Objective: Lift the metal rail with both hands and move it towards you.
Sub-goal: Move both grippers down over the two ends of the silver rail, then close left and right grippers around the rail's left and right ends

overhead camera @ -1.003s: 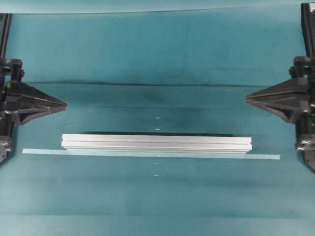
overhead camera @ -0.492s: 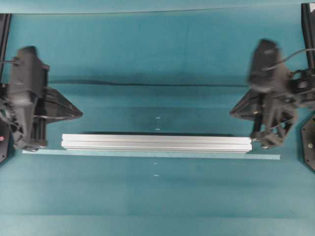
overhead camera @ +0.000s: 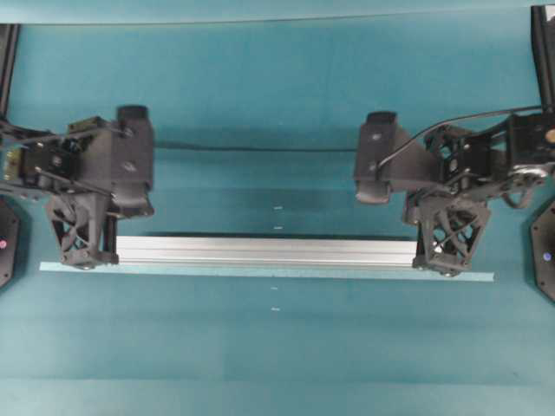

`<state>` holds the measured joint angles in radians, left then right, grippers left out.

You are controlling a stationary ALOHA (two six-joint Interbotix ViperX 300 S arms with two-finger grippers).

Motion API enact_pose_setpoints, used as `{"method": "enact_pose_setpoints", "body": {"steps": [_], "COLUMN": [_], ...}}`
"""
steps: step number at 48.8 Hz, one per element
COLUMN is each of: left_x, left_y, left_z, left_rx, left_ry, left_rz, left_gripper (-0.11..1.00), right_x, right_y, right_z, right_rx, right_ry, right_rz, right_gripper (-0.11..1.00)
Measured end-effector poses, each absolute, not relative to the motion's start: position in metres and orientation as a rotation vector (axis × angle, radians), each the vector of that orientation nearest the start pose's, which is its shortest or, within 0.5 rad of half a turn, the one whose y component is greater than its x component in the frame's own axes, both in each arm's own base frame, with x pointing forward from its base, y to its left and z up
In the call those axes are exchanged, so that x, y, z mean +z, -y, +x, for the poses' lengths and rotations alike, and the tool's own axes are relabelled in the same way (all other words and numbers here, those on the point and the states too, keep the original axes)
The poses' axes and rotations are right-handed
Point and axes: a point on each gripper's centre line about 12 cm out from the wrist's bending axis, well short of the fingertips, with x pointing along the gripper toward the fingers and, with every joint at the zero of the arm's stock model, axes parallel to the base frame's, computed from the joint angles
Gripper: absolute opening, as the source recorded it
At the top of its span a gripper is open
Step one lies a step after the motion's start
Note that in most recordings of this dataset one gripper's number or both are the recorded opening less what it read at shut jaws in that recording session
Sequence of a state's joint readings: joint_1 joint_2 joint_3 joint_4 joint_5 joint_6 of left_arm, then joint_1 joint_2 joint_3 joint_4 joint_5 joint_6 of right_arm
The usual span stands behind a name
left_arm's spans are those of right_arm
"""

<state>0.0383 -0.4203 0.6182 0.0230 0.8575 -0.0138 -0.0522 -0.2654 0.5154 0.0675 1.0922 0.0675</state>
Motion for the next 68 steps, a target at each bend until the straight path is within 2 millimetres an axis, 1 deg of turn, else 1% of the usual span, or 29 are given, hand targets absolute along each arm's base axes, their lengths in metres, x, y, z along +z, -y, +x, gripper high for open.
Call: {"method": "enact_pose_setpoints", "body": {"steps": [6,12,17,20,22,25,28,30,34,37,38,40,47,49,51,53,61,68], "left_x": [0.26,0.26,0.262,0.262,0.263,0.263,0.262,0.262,0.261,0.26,0.26,0.259,0.258,0.257,0.253,0.248,0.23,0.223], "left_y": [-0.013,-0.013,-0.013,-0.013,-0.013,-0.012,-0.012,-0.013,-0.012,-0.012,-0.012,-0.012,-0.01,-0.01,-0.01,-0.01,-0.008,-0.007], "left_z": [0.286,0.288,0.291,0.292,0.292,0.292,0.292,0.291,0.291,0.291,0.291,0.29,0.29,0.29,0.29,0.29,0.289,0.291], "left_rx": [0.042,0.035,0.034,0.032,0.032,0.03,0.03,0.031,0.03,0.03,0.029,0.033,0.033,0.033,0.036,0.039,0.041,0.046], "left_ry": [-1.108,-1.105,-1.081,-1.073,-1.071,-1.071,-1.073,-1.074,-1.076,-1.077,-1.077,-1.082,-1.08,-1.083,-1.095,-1.109,-1.143,-1.122], "left_rz": [0.003,0.014,0.016,0.018,0.023,0.021,0.021,0.024,0.02,0.019,0.02,0.015,0.012,0.011,0.005,-0.001,-0.009,-0.023], "left_gripper": [-0.06,-0.06,-0.06,-0.06,-0.06,-0.05,-0.03,-0.01,0.09,0.21,0.26,0.38,0.82,0.91,0.97,0.99,0.99,0.99], "right_x": [0.237,0.237,0.238,0.238,0.237,0.237,0.237,0.236,0.235,0.233,0.231,0.23,0.225,0.224,0.223,0.222,0.215,0.208], "right_y": [0.008,0.008,0.009,0.009,0.009,0.009,0.008,0.008,0.006,0.003,0.002,0.0,-0.003,-0.002,-0.003,-0.003,-0.003,-0.003], "right_z": [0.3,0.302,0.304,0.305,0.304,0.303,0.302,0.302,0.302,0.302,0.301,0.301,0.3,0.301,0.301,0.301,0.298,0.298], "right_rx": [-0.059,-0.057,-0.057,-0.057,-0.058,-0.057,-0.056,-0.054,-0.038,-0.021,-0.014,-0.007,0.004,0.001,0.002,0.002,0.002,0.002], "right_ry": [-1.361,-1.347,-1.329,-1.319,-1.319,-1.319,-1.319,-1.32,-1.322,-1.325,-1.327,-1.328,-1.316,-1.311,-1.305,-1.302,-1.296,-1.284], "right_rz": [0.155,0.153,0.153,0.153,0.153,0.151,0.153,0.148,0.131,0.108,0.1,0.086,0.068,0.069,0.068,0.068,0.065,0.064], "right_gripper": [0.0,0.02,0.07,0.12,0.19,0.32,0.48,0.62,0.84,0.96,0.98,1.0,0.99,0.99,0.99,0.99,0.99,0.99]}}
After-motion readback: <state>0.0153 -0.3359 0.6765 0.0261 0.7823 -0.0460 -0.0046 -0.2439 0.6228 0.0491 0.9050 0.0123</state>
